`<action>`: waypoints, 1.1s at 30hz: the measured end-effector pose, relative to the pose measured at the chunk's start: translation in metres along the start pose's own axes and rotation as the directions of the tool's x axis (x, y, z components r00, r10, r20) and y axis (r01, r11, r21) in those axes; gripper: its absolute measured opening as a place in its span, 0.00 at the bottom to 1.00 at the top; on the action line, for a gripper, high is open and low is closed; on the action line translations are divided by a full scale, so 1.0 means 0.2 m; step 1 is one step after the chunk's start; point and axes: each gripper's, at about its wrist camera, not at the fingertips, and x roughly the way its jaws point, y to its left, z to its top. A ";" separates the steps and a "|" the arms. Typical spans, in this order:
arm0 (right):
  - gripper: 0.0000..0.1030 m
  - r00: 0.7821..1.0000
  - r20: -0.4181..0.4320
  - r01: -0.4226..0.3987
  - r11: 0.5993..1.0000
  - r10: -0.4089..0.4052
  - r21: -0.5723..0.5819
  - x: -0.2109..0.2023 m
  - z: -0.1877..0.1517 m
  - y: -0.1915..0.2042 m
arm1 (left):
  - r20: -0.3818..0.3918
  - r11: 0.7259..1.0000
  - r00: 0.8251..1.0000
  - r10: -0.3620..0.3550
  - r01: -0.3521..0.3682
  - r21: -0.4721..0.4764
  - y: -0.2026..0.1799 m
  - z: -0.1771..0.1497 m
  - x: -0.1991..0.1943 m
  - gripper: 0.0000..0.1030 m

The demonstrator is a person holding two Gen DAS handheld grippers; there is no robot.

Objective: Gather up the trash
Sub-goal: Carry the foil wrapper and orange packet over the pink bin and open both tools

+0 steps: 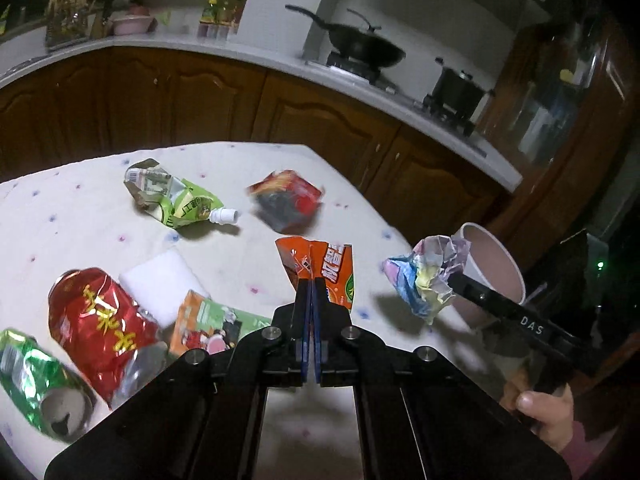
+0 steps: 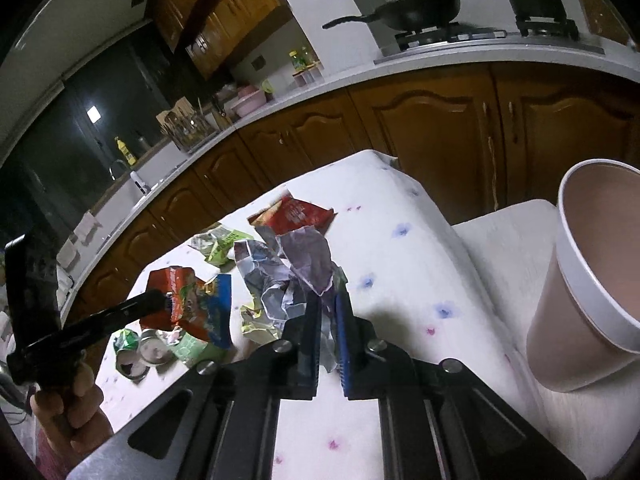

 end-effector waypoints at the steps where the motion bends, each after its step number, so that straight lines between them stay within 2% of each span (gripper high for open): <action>1: 0.07 1.000 0.005 -0.001 1.000 0.001 0.000 -0.02 0.00 0.00 | 0.008 1.000 1.000 -0.003 0.003 -0.003 -0.01 -0.01 -0.01 0.00; 8: 0.07 0.999 0.043 0.003 1.000 -0.004 0.017 -0.16 -0.02 -0.03 | 0.079 0.999 0.996 -0.032 0.034 -0.023 -0.07 -0.04 -0.11 0.00; 17: 0.07 0.994 0.098 0.033 0.998 -0.038 0.049 -0.34 -0.02 -0.14 | 0.126 0.997 0.989 -0.071 0.074 -0.016 -0.21 -0.05 -0.15 0.00; 33: 0.07 0.971 0.178 0.136 0.979 -0.162 0.151 -0.66 -0.01 -0.49 | 0.093 0.981 0.979 -0.182 0.175 0.080 -0.64 -0.01 -0.01 0.00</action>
